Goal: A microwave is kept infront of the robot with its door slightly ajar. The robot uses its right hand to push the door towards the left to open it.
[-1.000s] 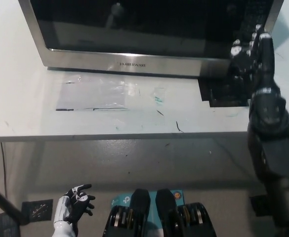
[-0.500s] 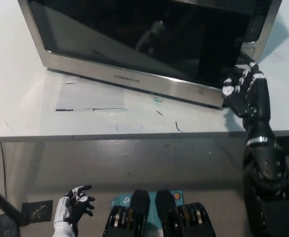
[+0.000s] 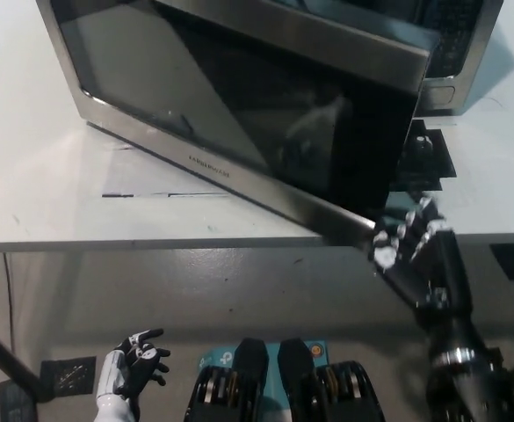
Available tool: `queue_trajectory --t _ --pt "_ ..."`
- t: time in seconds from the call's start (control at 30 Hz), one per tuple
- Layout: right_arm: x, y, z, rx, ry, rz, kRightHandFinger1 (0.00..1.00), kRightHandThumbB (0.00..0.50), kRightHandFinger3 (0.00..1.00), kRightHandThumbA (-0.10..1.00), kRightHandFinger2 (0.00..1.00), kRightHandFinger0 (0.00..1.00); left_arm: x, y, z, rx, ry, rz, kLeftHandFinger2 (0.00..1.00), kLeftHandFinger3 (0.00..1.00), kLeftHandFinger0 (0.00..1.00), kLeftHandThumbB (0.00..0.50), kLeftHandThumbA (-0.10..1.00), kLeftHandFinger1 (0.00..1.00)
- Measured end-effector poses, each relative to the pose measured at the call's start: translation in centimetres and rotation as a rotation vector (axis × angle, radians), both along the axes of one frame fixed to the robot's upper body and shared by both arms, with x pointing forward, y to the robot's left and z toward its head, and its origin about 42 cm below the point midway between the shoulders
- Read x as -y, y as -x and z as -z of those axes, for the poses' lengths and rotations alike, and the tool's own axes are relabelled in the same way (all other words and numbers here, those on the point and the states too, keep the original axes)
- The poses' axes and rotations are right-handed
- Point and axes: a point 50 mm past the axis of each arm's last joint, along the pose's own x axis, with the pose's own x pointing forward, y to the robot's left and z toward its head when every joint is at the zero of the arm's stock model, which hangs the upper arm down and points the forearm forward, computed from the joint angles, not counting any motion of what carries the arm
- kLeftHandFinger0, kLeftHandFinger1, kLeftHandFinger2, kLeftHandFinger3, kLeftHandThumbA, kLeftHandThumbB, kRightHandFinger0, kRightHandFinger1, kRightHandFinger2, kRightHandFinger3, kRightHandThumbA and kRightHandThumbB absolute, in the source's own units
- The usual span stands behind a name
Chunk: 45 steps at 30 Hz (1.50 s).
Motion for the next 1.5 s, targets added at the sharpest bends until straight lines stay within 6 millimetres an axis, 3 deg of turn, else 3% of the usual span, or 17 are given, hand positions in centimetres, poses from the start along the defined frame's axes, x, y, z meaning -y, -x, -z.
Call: queue_trajectory --t 0.1,0.27,0.4,0.47,0.63,0.77,1.03,1.17,1.23,1.33,1.5 --pt "-0.4 2.2 1.0 -0.045 -0.011 -0.042 0.45 0.155 0.8 0.32 0.59 0.28 -0.1 0.0 0.0 0.001 0.0 -0.002 0.34 0.5 0.24 0.096 0.02 0.27" --pt "-1.1 5.6 2.4 -0.1 -0.025 -0.112 0.42 0.152 0.78 0.35 0.56 0.26 0.0 -0.1 -0.1 0.003 0.0 0.0 0.34 0.5 0.25 0.108 0.04 0.27" --pt "-1.5 7.4 2.8 -0.122 -0.028 -0.152 0.46 0.172 0.78 0.33 0.58 0.29 0.1 -0.4 -0.1 0.001 0.002 0.001 0.36 0.51 0.29 0.106 0.03 0.3" --pt "-1.7 8.0 2.8 -0.124 -0.029 -0.172 0.46 0.151 0.8 0.33 0.58 0.3 0.1 -0.6 -0.2 0.005 0.001 0.004 0.38 0.52 0.32 0.099 0.04 0.32" --pt "-2.2 8.7 3.1 -0.135 -0.03 -0.206 0.46 0.161 0.8 0.39 0.6 0.3 0.2 -1.1 -0.4 0.009 0.002 0.006 0.39 0.52 0.28 0.118 0.04 0.31" --pt "-2.4 8.7 3.1 -0.134 -0.034 -0.214 0.43 0.153 0.78 0.4 0.57 0.27 0.3 -1.5 -0.6 0.014 0.003 0.01 0.4 0.53 0.34 0.105 0.05 0.34" --pt "-2.3 8.6 3.1 -0.131 -0.038 -0.207 0.48 0.163 0.8 0.43 0.61 0.33 0.4 -1.6 -0.5 0.013 0.002 0.011 0.38 0.55 0.32 0.097 0.04 0.32" --pt "-0.8 8.2 3.1 -0.128 -0.032 -0.161 0.51 0.15 0.84 0.42 0.63 0.36 0.4 -1.5 -0.4 0.016 0.003 0.01 0.37 0.53 0.31 0.096 0.03 0.31" --pt "1.0 7.9 3.3 -0.132 -0.028 -0.094 0.49 0.16 0.8 0.37 0.61 0.34 0.4 -1.5 -0.4 0.018 0.004 0.009 0.37 0.54 0.32 0.106 0.04 0.31" --pt "4.1 7.6 4.3 -0.159 -0.014 0.019 0.47 0.19 0.79 0.4 0.57 0.32 0.4 -1.5 -0.4 0.021 0.004 0.008 0.36 0.53 0.3 0.109 0.04 0.31" --pt "9.0 7.5 6.9 -0.234 0.017 0.211 0.46 0.186 0.8 0.33 0.58 0.29 0.5 -1.5 -0.4 0.021 0.008 0.002 0.36 0.53 0.33 0.118 0.01 0.32"
